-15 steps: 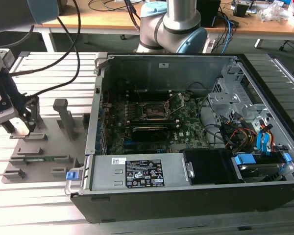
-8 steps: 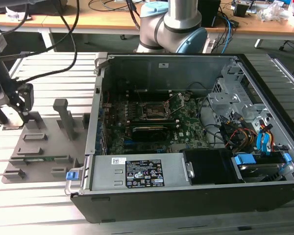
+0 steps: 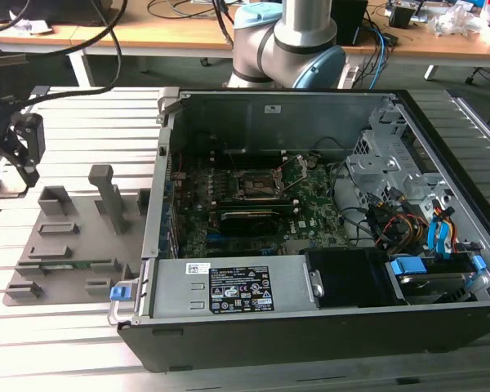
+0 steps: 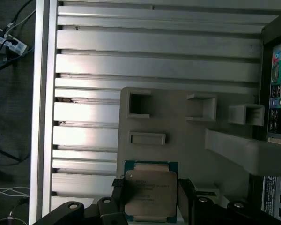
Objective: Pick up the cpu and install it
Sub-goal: 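Pick up the cpu and move it towards the insertion slot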
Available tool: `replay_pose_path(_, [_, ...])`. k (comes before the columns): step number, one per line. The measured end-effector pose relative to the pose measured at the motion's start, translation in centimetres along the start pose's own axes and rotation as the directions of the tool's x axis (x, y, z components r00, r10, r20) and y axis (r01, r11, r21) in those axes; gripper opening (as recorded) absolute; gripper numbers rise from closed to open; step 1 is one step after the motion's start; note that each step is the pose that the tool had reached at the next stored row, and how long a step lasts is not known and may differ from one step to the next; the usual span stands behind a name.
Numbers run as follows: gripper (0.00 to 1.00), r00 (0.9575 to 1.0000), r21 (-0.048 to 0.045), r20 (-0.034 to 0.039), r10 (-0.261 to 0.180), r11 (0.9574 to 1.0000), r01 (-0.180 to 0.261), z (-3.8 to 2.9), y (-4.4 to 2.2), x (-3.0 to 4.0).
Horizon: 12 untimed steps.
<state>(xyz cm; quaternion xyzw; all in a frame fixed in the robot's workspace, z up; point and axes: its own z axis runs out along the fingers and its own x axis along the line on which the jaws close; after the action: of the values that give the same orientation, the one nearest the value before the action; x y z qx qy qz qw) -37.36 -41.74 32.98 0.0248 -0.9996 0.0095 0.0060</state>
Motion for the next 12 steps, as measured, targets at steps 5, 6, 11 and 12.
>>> replay_pose_path(5, [0.54, 1.0, 0.0, 0.0, 0.0, 1.0, 0.0, -1.7, -0.03, 0.02])
replay_pose_path(6, [0.54, 1.0, 0.0, 0.0, 0.0, 1.0, 0.0, -1.91, -0.03, 0.02])
replay_pose_path(11, [0.54, 1.0, 0.0, -0.0001, 0.0, 1.0, 0.0, -3.61, -0.06, 0.04])
replay_pose_path(12, [0.54, 1.0, 0.0, -0.0001, 0.0, 1.0, 0.0, -4.29, -0.06, 0.05])
